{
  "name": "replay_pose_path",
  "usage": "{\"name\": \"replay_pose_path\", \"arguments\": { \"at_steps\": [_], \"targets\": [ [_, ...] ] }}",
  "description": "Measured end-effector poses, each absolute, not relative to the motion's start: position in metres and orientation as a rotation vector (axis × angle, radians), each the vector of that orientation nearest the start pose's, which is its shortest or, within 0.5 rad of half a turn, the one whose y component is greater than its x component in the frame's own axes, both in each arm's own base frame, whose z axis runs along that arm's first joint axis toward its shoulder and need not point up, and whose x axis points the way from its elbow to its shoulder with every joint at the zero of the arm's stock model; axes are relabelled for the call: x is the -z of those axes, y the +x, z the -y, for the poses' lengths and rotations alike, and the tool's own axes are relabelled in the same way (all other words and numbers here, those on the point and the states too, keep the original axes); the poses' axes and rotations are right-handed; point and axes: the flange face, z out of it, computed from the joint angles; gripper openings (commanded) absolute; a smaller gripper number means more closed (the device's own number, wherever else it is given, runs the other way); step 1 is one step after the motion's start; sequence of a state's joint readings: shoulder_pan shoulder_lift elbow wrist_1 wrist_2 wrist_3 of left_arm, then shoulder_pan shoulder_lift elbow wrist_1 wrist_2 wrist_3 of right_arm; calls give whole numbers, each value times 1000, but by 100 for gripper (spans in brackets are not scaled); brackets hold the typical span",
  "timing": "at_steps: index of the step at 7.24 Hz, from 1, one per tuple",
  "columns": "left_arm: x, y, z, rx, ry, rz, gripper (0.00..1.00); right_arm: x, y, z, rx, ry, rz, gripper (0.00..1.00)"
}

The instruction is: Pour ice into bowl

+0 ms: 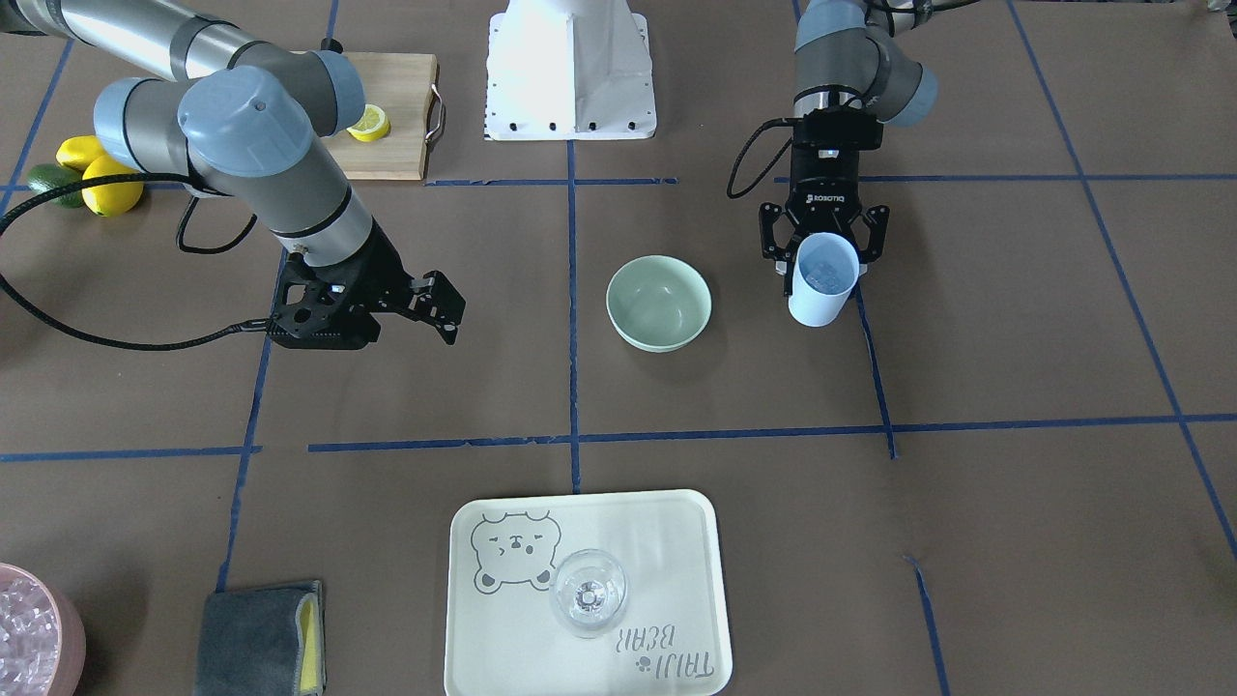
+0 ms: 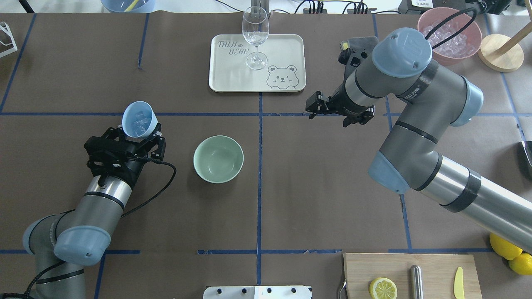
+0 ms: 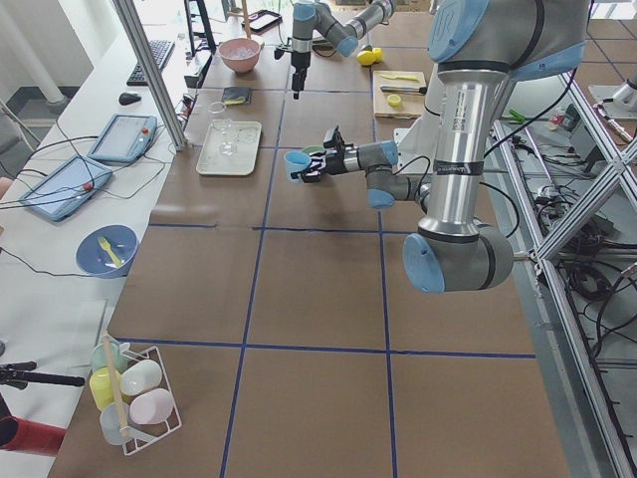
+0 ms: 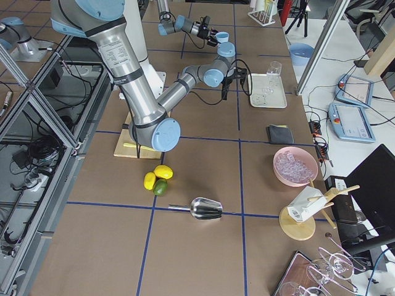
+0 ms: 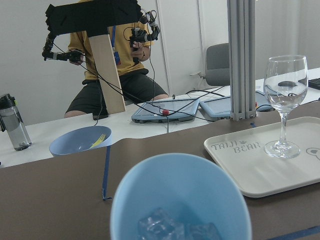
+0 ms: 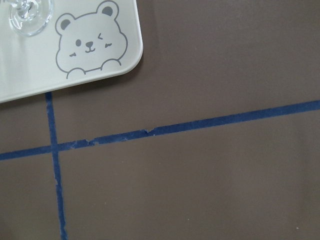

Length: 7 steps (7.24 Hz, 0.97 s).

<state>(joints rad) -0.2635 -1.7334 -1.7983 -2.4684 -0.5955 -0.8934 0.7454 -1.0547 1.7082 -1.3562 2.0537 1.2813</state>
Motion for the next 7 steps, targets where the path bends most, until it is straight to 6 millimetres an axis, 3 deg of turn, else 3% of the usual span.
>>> {"name": "replay_pose_path", "arguments": {
  "at_steps": [4, 7],
  "targets": [
    [-289, 488, 328, 239, 1237, -676, 0, -297, -391, 524, -200, 58, 938, 100],
    [-277, 519, 319, 131, 1207, -559, 0, -302, -384, 528, -203, 59, 931, 100]
  ]
}}
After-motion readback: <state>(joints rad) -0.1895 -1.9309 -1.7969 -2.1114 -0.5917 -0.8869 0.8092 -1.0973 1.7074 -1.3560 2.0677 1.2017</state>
